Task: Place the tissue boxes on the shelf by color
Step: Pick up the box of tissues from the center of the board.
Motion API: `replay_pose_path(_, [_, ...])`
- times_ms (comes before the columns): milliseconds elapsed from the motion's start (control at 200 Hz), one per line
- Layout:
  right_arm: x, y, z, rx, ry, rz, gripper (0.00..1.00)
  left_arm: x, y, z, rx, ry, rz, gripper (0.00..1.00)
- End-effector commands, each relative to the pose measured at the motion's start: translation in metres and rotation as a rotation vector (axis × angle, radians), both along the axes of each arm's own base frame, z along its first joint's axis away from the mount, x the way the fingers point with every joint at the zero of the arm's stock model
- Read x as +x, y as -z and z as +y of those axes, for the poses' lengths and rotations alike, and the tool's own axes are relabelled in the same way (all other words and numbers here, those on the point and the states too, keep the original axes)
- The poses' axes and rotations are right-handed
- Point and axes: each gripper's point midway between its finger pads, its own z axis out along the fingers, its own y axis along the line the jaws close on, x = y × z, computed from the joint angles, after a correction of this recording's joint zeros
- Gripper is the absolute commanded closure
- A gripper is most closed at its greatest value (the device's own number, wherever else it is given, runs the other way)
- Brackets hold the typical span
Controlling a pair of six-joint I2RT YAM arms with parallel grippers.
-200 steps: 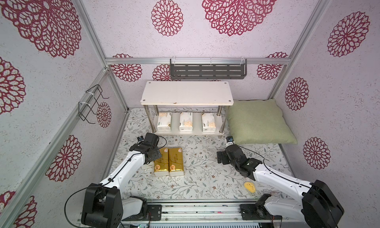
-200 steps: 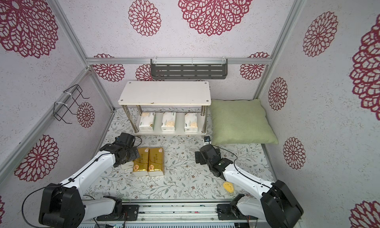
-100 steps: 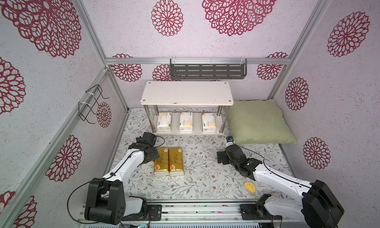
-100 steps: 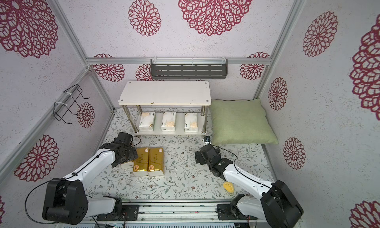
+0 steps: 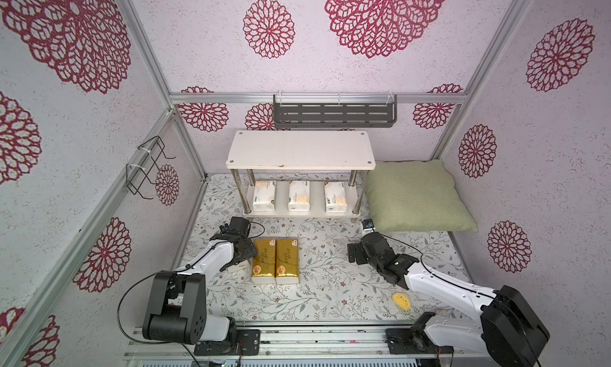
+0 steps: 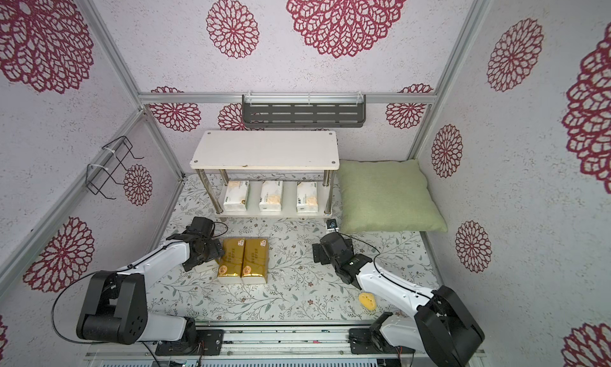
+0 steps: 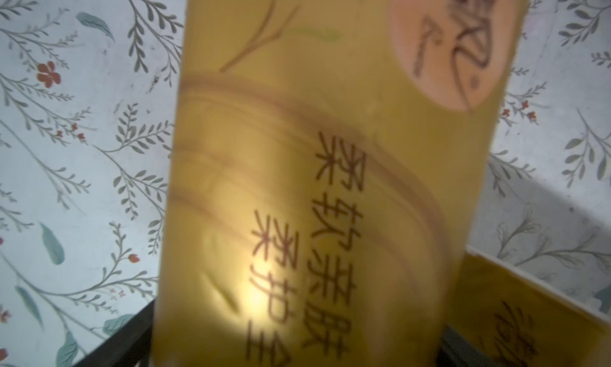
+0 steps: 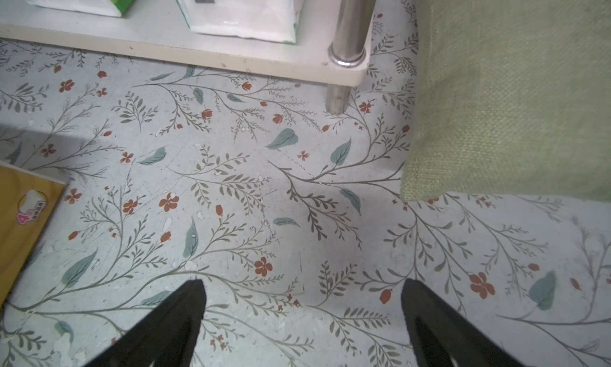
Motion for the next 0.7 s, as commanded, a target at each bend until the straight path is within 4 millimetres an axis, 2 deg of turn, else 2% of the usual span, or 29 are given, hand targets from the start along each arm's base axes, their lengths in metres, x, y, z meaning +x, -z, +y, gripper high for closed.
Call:
replay_pose_path(0, [0.006,-0.014,0.007,0.015,-0.012,-0.035,0.01,0.006,0.000,-0.001,-0.014,-0.010,-0.035,0.00])
replay_pose_path(150, [0.006,-0.013,0.008,0.018,-0.010,-0.030,0.01,0.002,-0.012,0.005,0.013,-0.031,-0.065,0.07])
replay_pose_path(325, [0.007,-0.013,0.010,0.023,-0.014,-0.024,0.01,-0.003,-0.029,0.011,0.032,-0.060,-0.123,0.19])
replay_pose_path(525, [0.006,-0.018,0.008,0.020,-0.011,-0.031,0.01,-0.011,-0.048,0.013,0.036,-0.094,-0.165,0.22])
replay_pose_path(695, [0.004,-0.022,0.007,0.024,-0.009,-0.036,0.01,-0.017,-0.080,0.027,0.101,-0.137,-0.221,0.23])
